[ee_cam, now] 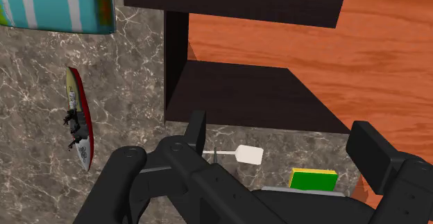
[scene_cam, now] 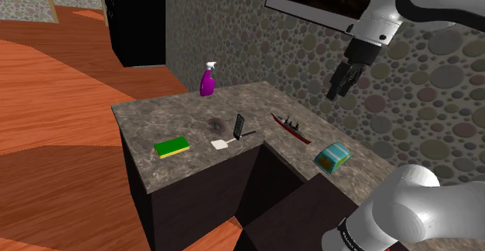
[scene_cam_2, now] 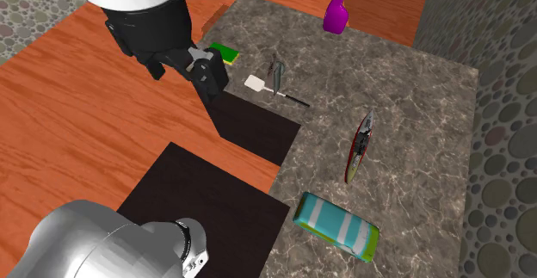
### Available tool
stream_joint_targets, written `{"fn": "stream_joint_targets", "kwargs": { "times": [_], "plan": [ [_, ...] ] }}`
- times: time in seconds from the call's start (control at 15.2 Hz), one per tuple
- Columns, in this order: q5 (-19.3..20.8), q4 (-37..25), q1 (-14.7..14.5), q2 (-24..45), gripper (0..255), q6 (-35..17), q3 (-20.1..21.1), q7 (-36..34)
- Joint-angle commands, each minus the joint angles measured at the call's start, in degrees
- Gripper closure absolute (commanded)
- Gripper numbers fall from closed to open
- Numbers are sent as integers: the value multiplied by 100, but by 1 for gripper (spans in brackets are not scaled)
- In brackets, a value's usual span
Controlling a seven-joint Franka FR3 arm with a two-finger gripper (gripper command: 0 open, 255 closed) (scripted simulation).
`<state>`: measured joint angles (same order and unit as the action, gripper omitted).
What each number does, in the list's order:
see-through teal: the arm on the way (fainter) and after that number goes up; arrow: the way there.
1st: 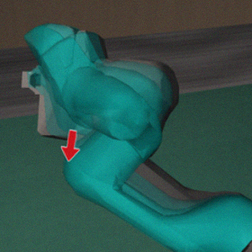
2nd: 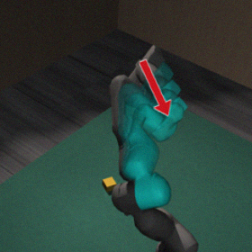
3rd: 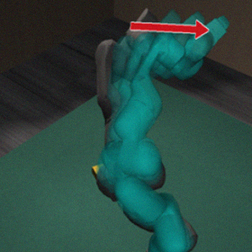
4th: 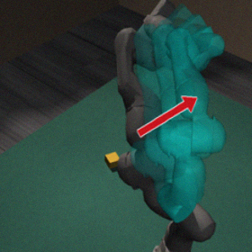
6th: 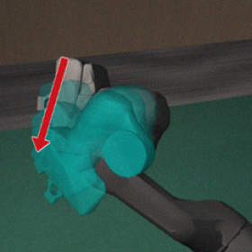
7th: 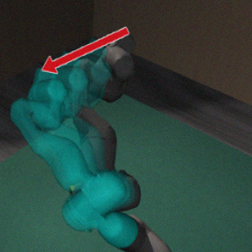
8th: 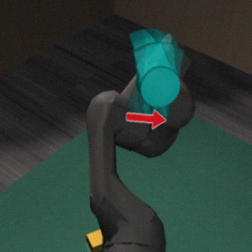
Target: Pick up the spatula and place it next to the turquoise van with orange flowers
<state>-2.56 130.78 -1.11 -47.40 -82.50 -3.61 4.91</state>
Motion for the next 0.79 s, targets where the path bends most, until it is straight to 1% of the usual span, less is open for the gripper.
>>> {"fn": "stream_joint_targets", "kwargs": {
  "times": [0.0,0.4,0.73],
  "plan": [
    [0,0,0,0,0,0,0,0],
    [491,475,-269,593,0,-982,-498,1338],
    [806,645,-487,1328,0,-1854,-889,2400]
  ]
}}
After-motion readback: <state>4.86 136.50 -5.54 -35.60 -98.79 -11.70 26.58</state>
